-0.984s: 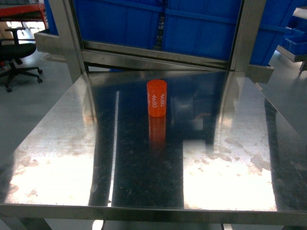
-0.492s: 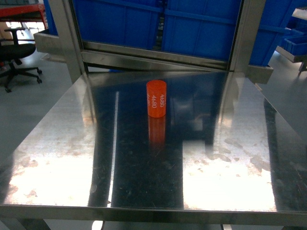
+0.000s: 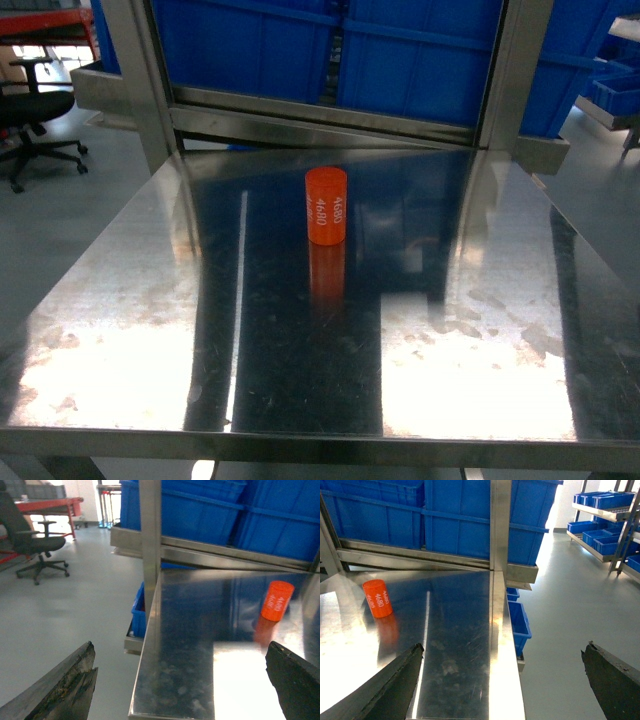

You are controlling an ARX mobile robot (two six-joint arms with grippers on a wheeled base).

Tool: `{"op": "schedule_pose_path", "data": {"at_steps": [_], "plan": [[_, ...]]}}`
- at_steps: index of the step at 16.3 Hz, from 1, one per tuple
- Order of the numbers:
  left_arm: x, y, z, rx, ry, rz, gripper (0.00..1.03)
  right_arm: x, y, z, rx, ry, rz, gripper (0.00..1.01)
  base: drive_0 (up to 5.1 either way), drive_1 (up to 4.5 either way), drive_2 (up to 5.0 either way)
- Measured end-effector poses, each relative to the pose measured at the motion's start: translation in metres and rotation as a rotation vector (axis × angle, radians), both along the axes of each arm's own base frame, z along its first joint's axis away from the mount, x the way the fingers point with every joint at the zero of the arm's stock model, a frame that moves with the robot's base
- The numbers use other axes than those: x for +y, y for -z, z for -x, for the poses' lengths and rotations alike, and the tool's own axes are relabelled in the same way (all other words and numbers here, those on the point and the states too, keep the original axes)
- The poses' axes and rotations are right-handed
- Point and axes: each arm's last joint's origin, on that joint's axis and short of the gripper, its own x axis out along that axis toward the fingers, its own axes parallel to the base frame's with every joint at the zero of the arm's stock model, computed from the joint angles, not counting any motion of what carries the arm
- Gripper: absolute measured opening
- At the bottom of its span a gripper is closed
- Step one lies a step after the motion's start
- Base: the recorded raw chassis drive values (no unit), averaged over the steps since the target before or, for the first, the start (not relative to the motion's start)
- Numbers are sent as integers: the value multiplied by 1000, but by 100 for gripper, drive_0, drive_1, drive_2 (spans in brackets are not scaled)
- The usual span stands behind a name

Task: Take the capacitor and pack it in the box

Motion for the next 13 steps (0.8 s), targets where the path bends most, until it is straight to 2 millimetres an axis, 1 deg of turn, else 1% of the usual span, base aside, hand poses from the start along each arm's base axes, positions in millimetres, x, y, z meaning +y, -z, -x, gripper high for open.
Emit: {"op": "schedule_pose_path", "data": {"at_steps": [2, 3, 4, 5, 6, 7, 8, 10, 12, 13], "plan": [[-6, -3, -21, 17, -41, 7, 98, 0, 0, 0, 0, 0, 0, 98, 0, 0, 0], [-10, -9, -36, 3, -49, 15, 98, 0, 0, 0, 0, 0, 0, 98, 0, 0, 0], [-17, -22, -57, -39, -34, 28, 98, 0, 0, 0, 0, 0, 0, 98, 0, 0, 0], [-30, -34, -83, -70, 20, 38, 98, 0, 0, 0, 0, 0, 0, 98, 0, 0, 0], [-47, -39, -114, -63, 87, 47, 98, 0, 0, 0, 0, 0, 0, 98, 0, 0, 0], [-65, -35, -147, -9, 126, 45, 98, 0, 0, 0, 0, 0, 0, 98, 0, 0, 0], [-85, -27, -184, 59, 155, 34, 98, 0, 0, 0, 0, 0, 0, 98, 0, 0, 0], [-118, -16, -238, 126, 212, 21, 98, 0, 0, 0, 0, 0, 0, 98, 0, 0, 0], [-139, -7, -273, 155, 234, 25, 98, 0, 0, 0, 0, 0, 0, 98, 0, 0, 0], [-148, -2, -286, 171, 246, 26, 98, 0, 0, 0, 0, 0, 0, 98, 0, 0, 0]]}}
